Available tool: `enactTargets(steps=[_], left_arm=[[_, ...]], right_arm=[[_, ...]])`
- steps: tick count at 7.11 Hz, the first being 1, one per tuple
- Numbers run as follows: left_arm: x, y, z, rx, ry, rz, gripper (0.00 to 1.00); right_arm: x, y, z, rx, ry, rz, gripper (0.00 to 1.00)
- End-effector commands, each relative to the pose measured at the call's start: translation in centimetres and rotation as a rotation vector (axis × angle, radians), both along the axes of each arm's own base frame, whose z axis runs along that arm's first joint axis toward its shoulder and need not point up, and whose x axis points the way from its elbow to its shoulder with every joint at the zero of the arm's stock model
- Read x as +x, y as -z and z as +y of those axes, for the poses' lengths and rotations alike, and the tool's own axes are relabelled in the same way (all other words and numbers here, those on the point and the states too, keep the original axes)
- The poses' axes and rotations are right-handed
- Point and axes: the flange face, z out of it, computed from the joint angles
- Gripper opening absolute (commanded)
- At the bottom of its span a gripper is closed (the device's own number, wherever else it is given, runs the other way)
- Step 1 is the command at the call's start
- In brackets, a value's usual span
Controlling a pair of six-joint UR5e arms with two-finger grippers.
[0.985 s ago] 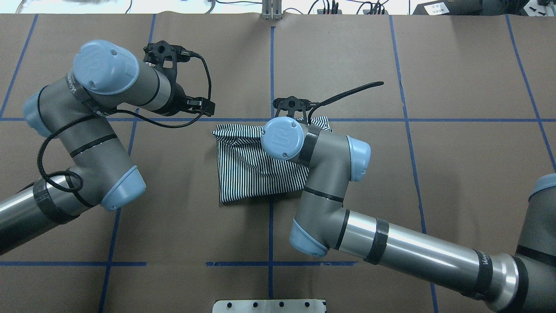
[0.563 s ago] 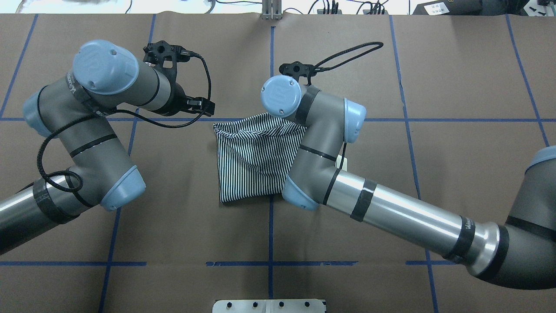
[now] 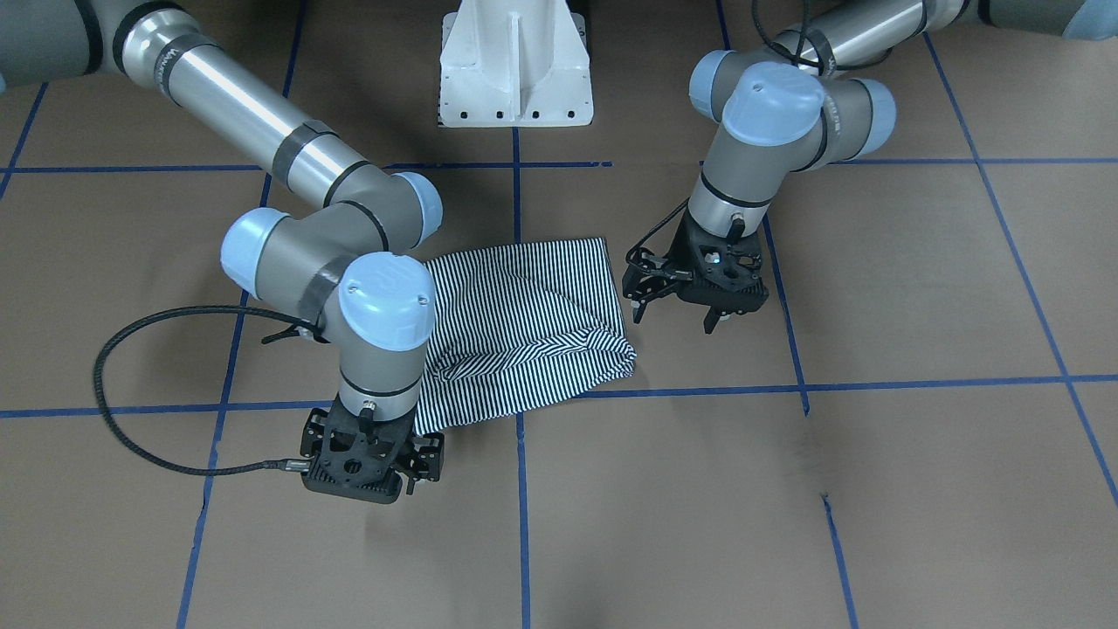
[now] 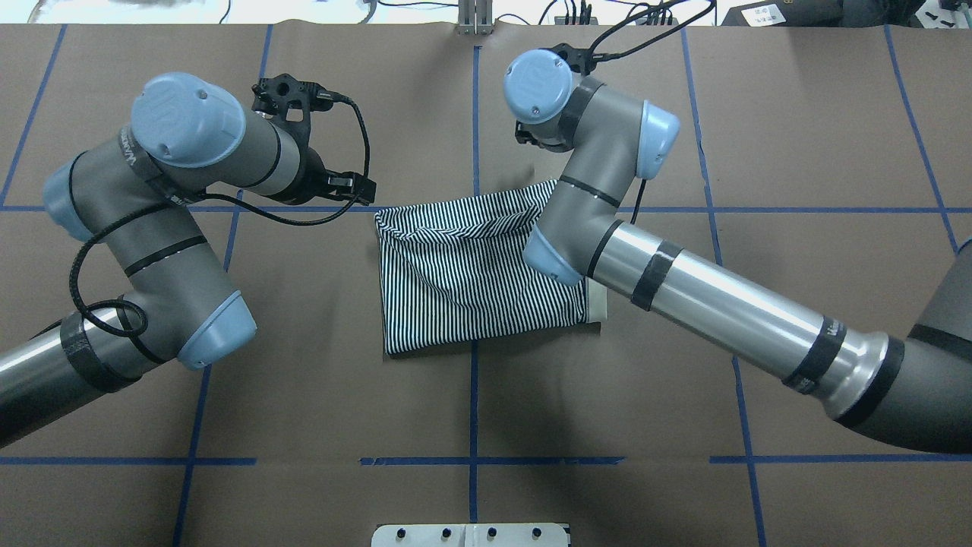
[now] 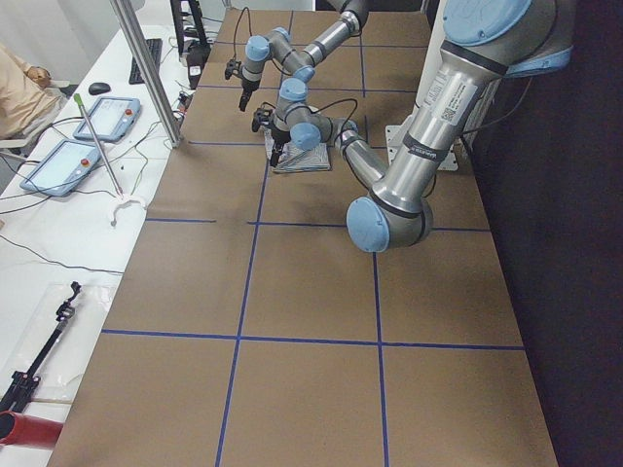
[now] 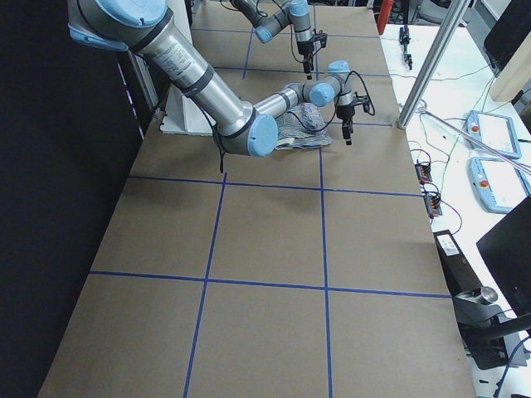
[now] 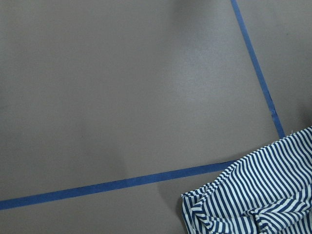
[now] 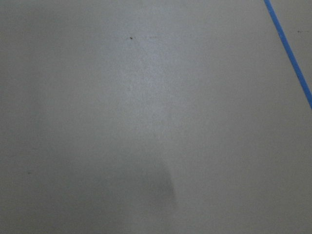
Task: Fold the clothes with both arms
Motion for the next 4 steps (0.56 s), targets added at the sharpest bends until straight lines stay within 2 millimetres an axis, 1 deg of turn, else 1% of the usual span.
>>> enactTargets(steps=[1, 2, 3, 4], left_arm=[[6.3, 1.0, 3.2, -0.039, 0.046, -0.011, 1.0], [8.7, 0.3, 5.0, -0.071, 0.03, -0.019, 1.0], [10.9, 0.2, 5.4, -0.096, 0.025, -0.031, 1.0], [11.6, -0.2, 5.1, -0.1, 0.023, -0.044, 1.0]], right_arm=[[1.7, 0.2, 1.3, 0.019, 0.014, -0.04, 1.0], [2.0, -0.7, 1.5, 0.014, 0.01, -0.039, 1.0], [1.9, -0.4, 1.8, 0.017, 0.009, -0.046, 1.0], [1.7, -0.2, 2.0, 0.018, 0.01, -0.049, 1.0]])
